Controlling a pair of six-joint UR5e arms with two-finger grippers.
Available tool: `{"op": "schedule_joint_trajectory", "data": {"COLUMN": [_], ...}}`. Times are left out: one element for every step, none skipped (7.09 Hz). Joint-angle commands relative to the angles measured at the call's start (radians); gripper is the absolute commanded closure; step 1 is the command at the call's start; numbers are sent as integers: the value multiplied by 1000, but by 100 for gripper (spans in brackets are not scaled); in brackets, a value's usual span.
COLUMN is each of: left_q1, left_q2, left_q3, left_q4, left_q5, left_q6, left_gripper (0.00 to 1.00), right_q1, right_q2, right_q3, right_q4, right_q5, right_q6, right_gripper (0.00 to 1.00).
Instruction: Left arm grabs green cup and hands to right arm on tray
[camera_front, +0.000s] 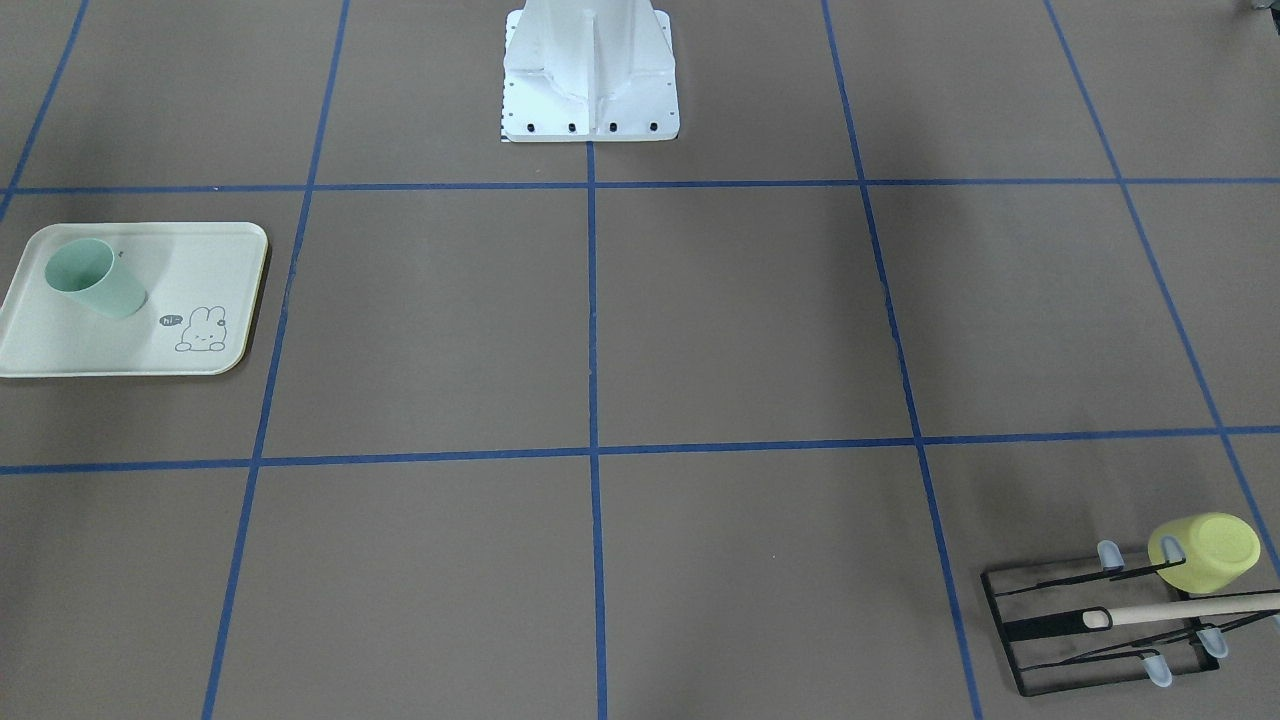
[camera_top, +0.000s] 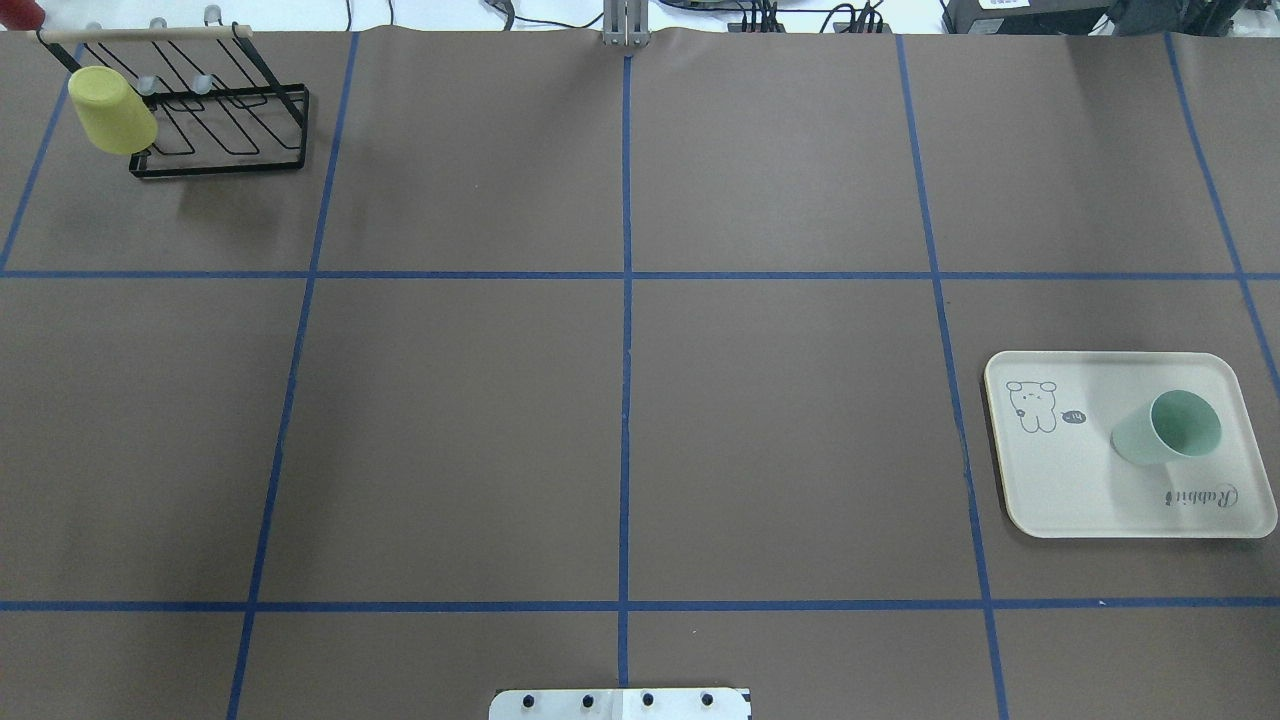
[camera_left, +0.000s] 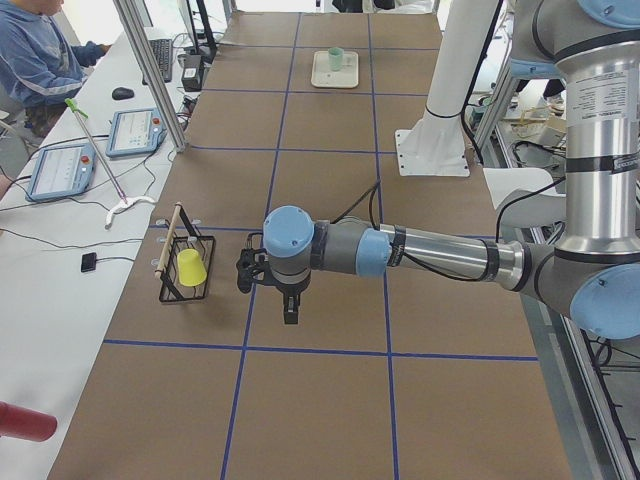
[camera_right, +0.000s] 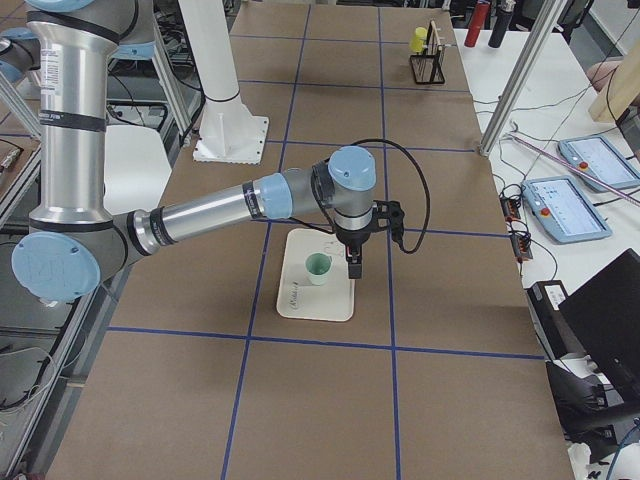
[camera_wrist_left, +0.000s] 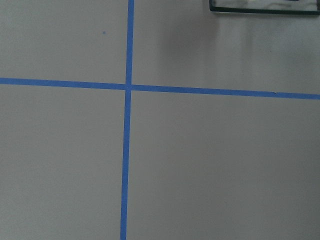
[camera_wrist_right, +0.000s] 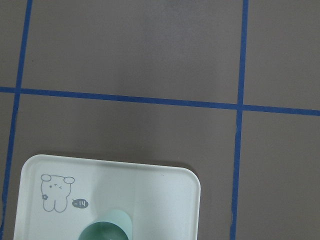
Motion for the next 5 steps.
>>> {"op": "schedule_joint_trajectory", "data": {"left_q1": [0, 0, 0, 0, 1], "left_q2": [2, 2, 2, 3, 17], "left_q3": [0, 0, -6, -5, -3], "left_q4": [0, 0, 0, 1, 2], "left_q5": [2, 2, 2, 2, 11], "left_q6": [-2, -3, -5, -6, -5], "left_gripper": [0, 0, 0, 0, 0], "right_q1": [-1, -1, -9, -16, -23], "right_q2": [-1, -4, -9, -12, -24], "right_q3": [4, 4, 1, 0, -8], "right_q4": [4, 4, 4, 1, -1], "right_q5": [1, -8, -18, -22, -22], "right_q6": [2, 0, 0, 0, 0], "right_gripper": [0, 0, 0, 0, 0]}}
